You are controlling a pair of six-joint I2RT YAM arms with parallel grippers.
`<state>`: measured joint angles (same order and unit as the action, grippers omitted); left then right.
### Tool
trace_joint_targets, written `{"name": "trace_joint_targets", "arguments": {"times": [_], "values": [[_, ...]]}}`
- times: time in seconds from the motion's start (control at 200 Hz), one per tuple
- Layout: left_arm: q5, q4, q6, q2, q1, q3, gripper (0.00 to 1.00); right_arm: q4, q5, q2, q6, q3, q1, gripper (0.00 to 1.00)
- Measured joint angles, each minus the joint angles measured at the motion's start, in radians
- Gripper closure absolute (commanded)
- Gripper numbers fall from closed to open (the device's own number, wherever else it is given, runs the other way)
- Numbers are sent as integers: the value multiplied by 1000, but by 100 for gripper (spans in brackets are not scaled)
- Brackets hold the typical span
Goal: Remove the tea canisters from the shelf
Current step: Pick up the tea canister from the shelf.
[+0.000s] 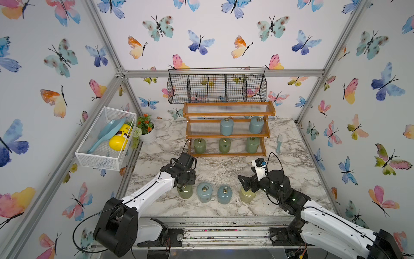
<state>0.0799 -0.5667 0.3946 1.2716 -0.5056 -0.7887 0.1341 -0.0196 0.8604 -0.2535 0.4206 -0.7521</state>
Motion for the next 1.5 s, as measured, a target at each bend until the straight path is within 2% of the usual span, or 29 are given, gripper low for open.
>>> {"name": "trace_joint_targets", "arguments": {"times": [0.265, 0.395, 0.471, 0.641, 0.771, 0.896, 1.066, 1.497], "values": [[0, -3, 38, -67, 1, 50, 50, 0, 2, 14, 4, 0, 0, 0], [3, -8, 52, -74, 1, 50, 38, 1, 6, 24, 6, 0, 0, 0], [9, -22, 52, -84, 1, 43, 29, 1, 7, 32, 13, 0, 0, 0], [21, -3, 30, -146, 0, -6, 17, -2, -7, 83, 54, 45, 3, 0], [23, 93, 10, -233, 1, 4, 13, 15, -11, 160, 101, 151, 35, 0], [24, 203, -7, -327, 1, 72, 9, 66, -10, 261, 140, 253, 82, 0], [47, 277, -24, -396, 1, 149, 0, 156, -10, 426, 169, 378, 129, 0], [56, 401, -50, -426, 1, 248, 1, 407, -32, 765, 215, 579, 145, 0]]}}
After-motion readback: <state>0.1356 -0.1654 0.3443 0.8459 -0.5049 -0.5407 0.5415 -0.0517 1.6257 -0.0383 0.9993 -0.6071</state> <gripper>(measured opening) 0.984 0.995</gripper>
